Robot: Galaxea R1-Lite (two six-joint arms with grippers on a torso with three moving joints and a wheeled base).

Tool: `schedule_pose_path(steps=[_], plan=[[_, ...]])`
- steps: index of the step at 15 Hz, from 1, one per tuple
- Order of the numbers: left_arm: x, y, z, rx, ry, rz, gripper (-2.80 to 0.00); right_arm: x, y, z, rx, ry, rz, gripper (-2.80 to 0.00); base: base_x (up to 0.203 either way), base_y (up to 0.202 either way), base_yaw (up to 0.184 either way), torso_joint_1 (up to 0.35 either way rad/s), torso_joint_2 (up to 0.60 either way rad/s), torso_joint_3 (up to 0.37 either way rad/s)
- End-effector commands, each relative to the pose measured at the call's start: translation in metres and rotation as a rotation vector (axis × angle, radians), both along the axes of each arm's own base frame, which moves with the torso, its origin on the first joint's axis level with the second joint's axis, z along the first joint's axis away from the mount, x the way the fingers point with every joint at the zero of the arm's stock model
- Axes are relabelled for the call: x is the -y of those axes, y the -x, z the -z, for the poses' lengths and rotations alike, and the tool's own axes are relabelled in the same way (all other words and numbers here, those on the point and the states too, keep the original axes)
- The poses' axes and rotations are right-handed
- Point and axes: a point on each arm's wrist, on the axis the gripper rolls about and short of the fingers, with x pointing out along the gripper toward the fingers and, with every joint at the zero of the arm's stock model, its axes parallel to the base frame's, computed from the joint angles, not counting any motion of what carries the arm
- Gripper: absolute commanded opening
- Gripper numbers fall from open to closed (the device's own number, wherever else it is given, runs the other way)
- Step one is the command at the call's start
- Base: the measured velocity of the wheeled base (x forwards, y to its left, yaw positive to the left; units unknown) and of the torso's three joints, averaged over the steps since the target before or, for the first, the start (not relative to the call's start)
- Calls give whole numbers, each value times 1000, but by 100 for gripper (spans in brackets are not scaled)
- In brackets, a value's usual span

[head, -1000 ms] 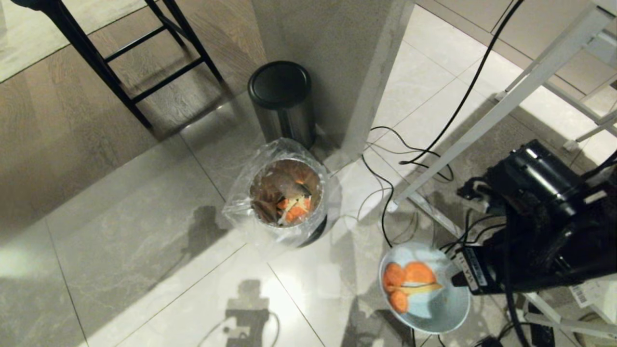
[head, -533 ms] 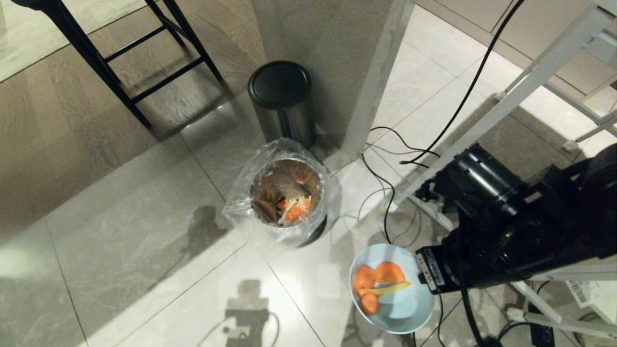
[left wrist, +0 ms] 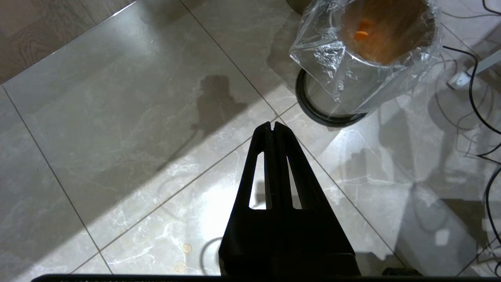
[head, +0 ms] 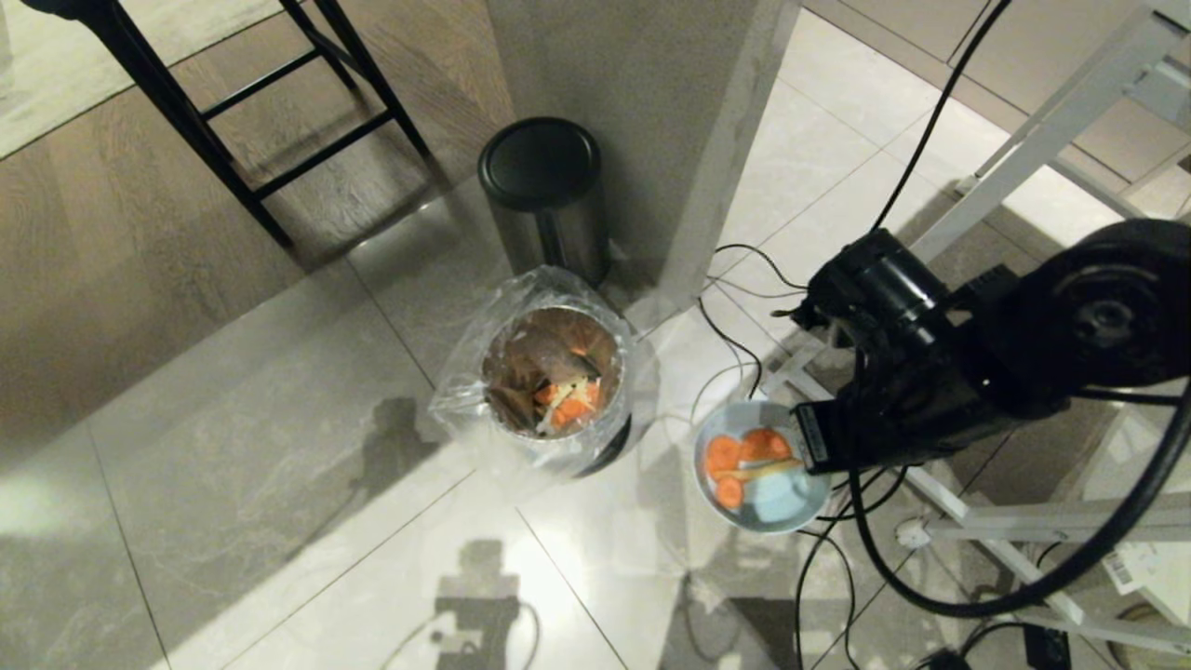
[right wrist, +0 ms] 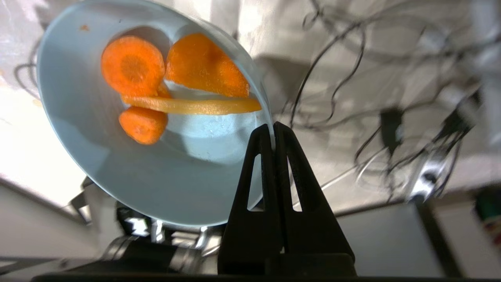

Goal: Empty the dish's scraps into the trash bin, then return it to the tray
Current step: Move the bowl over the trash can

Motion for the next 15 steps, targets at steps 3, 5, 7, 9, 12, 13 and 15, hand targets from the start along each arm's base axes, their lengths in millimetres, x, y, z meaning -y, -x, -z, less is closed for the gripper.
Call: schedule_pose_path(steps=[3, 5, 7, 9, 12, 13, 15], plan=[[0, 0, 0, 0, 1, 0, -280, 7, -32, -12, 69, 52, -38, -280, 0, 0, 0, 0, 0, 0], [0, 0, 0, 1, 1, 0, -280, 8, -44, -19, 105, 57, -41, -280, 0, 0, 0, 0, 0, 0], [0, 0, 0, -1, 1, 0, -280, 10, -56, -25, 136, 57, -32, -280, 0, 0, 0, 0, 0, 0], [0, 0, 0, 0, 1, 0, -280, 11, -67, -32, 170, 45, -14, -280, 0, 0, 0, 0, 0, 0], [0, 0, 0, -1, 1, 0, -280, 6, -82, -34, 228, 88, 45, -280, 0, 0, 0, 0, 0, 0], [0, 0, 0, -1, 1, 0, -280, 3, -85, -36, 241, 84, 48, -280, 0, 0, 0, 0, 0, 0], [0, 0, 0, 0, 1, 0, -280, -7, -88, -39, 263, 67, 37, -280, 0, 0, 0, 0, 0, 0]])
